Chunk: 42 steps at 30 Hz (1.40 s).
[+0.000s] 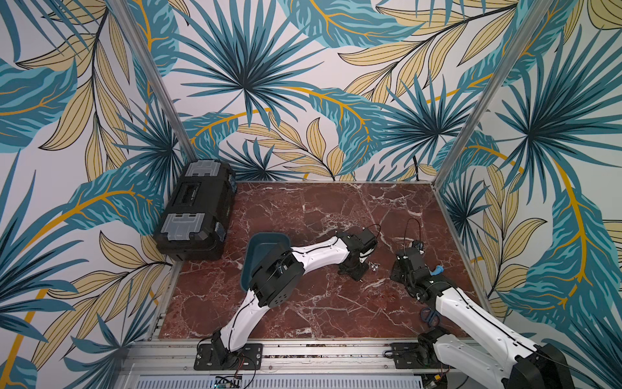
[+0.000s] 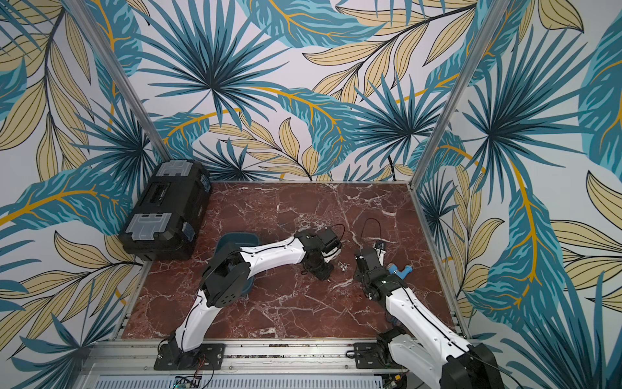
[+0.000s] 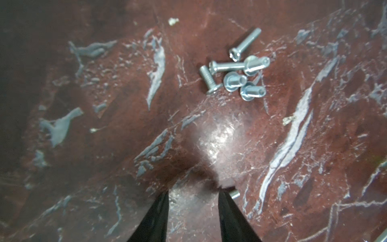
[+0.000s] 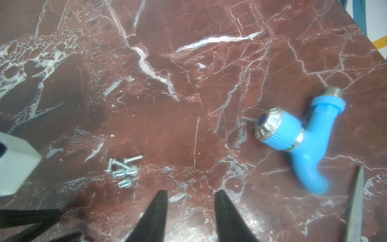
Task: Put the screws on the desktop into the storage box
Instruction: Pick up the screw from the center of the board.
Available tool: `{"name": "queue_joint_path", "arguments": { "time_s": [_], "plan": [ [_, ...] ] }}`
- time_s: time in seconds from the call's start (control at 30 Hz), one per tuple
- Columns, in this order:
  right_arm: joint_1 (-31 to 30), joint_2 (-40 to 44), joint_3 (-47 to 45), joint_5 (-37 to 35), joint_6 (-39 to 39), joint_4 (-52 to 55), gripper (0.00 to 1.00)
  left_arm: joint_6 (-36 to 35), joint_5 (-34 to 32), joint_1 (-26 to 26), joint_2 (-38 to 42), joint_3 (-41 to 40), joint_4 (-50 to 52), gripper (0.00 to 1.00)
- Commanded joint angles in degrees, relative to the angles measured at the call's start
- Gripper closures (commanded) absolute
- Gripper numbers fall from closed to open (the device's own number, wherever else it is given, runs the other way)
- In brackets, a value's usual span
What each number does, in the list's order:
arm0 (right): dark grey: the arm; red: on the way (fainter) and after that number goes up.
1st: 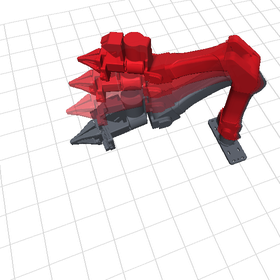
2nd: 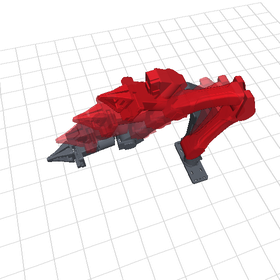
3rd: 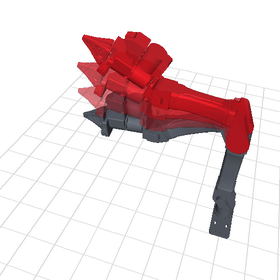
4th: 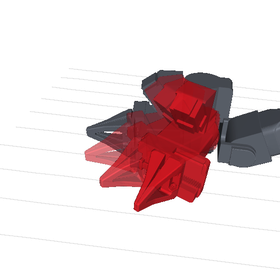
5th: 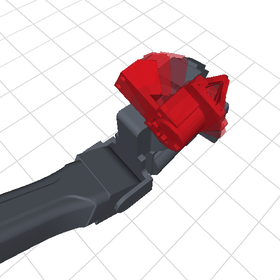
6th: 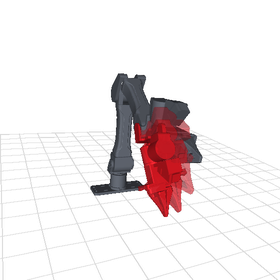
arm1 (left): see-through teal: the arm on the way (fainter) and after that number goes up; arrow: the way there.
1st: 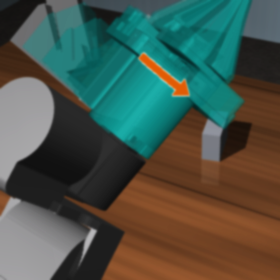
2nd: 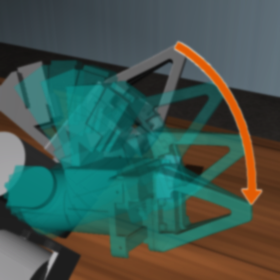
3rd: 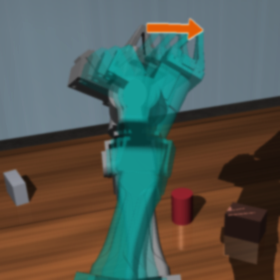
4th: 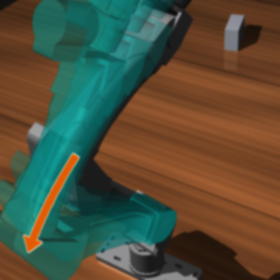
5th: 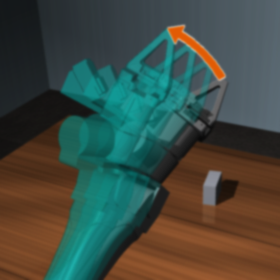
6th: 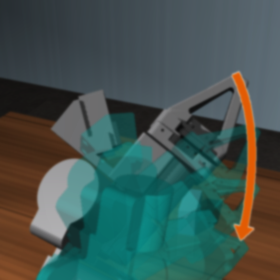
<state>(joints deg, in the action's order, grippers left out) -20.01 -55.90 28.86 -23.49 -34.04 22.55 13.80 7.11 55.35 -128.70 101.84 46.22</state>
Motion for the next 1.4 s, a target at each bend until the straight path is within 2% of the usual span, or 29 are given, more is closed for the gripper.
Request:
{"name": "queue_joint_path", "arguments": {
  "time_s": [0.0,0.2,0.6,0.73,0.9,1.37],
  "plan": [
    [0.15,0.35,0.04,0.28,-0.17,0.00,0.57,0.39,0.15,0.49,2.15,0.95,-0.22,0.56],
    [0.15,0.63,-0.03,0.23,-0.22,-0.09,0.57,0.44,-0.05,0.99,3.00,0.57,-0.90,0.56],
    [0.21,0.70,-0.08,0.19,-0.25,-0.05,0.57,-4.66,1.30,1.05,9.21,-7.42,-8.58,0.56],
    [0.15,0.69,-0.10,0.19,-0.28,-0.04,0.57,-7.59,2.02,1.33,8.33,-6.99,-9.69,0.56],
    [0.15,0.75,-0.12,0.22,-0.31,-0.02,0.57,-7.52,0.03,1.76,4.02,-2.42,-5.37,0.56],
    [0.17,0.79,-0.15,0.34,-0.16,-0.04,0.57,-8.88,-0.24,3.82,1.22,-3.27,-6.92,0.57]
  ]
}}
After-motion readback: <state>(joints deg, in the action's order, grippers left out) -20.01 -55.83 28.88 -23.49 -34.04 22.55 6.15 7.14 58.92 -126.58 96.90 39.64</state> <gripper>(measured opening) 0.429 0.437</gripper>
